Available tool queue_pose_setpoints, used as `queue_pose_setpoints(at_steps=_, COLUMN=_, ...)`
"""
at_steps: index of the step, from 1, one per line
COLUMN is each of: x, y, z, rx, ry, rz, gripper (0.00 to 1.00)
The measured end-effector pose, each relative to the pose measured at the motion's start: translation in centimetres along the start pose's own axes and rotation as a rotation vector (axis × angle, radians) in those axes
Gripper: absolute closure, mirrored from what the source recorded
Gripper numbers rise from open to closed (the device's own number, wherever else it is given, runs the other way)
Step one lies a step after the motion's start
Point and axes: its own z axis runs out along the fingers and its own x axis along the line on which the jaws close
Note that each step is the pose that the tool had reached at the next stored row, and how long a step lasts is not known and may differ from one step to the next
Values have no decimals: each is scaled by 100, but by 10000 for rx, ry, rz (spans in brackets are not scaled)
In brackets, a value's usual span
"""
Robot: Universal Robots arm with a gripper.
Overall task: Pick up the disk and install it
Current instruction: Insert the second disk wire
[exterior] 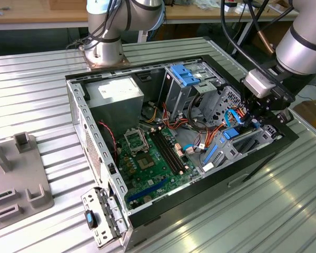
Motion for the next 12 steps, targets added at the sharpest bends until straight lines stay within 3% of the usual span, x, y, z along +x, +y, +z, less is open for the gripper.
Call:
queue_pose_setpoints(at_steps=5, x=2, y=5, z=32, rx=1, ry=5, rz=20, gripper=84)
queue_pose_setpoints(at_steps=12, x=2, y=4, z=26, rx=2, ry=6, rz=51, gripper=84)
